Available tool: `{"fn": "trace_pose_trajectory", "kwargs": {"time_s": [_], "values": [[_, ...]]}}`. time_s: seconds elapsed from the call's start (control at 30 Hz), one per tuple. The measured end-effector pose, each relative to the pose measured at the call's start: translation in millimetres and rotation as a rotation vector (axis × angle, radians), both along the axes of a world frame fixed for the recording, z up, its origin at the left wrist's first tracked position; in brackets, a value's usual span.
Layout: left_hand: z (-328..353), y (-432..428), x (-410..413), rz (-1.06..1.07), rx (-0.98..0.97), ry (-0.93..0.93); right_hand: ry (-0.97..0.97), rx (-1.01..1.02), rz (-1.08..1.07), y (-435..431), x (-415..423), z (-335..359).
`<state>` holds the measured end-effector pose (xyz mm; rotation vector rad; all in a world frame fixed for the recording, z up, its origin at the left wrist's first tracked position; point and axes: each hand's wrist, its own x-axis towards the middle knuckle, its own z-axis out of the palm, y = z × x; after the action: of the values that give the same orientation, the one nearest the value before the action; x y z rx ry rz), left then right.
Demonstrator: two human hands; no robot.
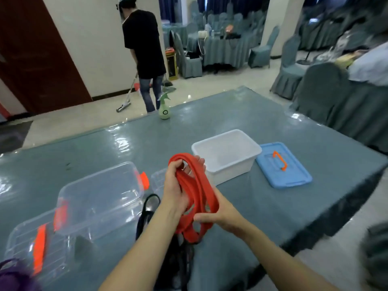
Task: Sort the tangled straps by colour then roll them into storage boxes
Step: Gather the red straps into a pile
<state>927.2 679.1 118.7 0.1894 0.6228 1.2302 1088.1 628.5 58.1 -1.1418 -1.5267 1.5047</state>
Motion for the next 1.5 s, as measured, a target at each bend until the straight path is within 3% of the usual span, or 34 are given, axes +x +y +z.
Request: {"fn": "trace_pose_trajectory", "kwargs": {"time_s": [0.13, 0.2, 0.37, 0.5, 0.6, 0.73, 0.87, 0.9, 0.97, 1.03, 1.17, 1.27, 1.37, 1.5], "values": [[-20, 15, 87, -0.012, -0.061, 0.0, -0.011, -0.068, -0.114, 7, 62, -22], [-21, 24, 137, -0.1, -0.063, 0.102, -0.037, -0.072, -0.206, 12, 101, -31], [-17, 53, 206, -0.29, 0.252, 0.992, -0.114, -0.067, -0.457, 42, 206, -49], [-77, 51, 195, -0.377, 0.229, 1.332, -0.394, -0.166, -0.254, 84, 248, -68], [-132, 27, 187, -0.627, 0.121, 1.442, -0.749, -0.237, -0.201, 97, 255, -95], [-161, 12, 189, -0.655, 0.106, 1.646, -0.849, -0.04, -0.309, 77, 255, -127], [-157, 18, 199, -0.587, 0.134, 1.289, -0.799, -0.062, -0.133, 89, 240, -128], [-154, 21, 200, -0.637, 0.196, 1.321, -0.819, -0.079, -0.092, 94, 236, -123], [-156, 27, 200, -0.715, 0.362, 1.626, -0.872, -0.082, -0.107, 101, 236, -110], [-151, 39, 200, -0.609, 0.477, 1.84, -0.912, -0.005, -0.239, 106, 250, -98], [-139, 69, 212, -0.168, 0.574, 1.986, -0.955, 0.076, -0.378, 126, 298, -89], [-134, 98, 226, 0.035, 0.707, 2.111, -0.927, 0.047, -0.399, 152, 321, -91], [-136, 127, 237, 0.114, 0.745, 2.268, -0.92, 0.043, -0.436, 187, 337, -102], [-153, 151, 243, 0.023, 0.587, 2.43, -0.915, -0.006, -0.42, 237, 354, -126]]}}
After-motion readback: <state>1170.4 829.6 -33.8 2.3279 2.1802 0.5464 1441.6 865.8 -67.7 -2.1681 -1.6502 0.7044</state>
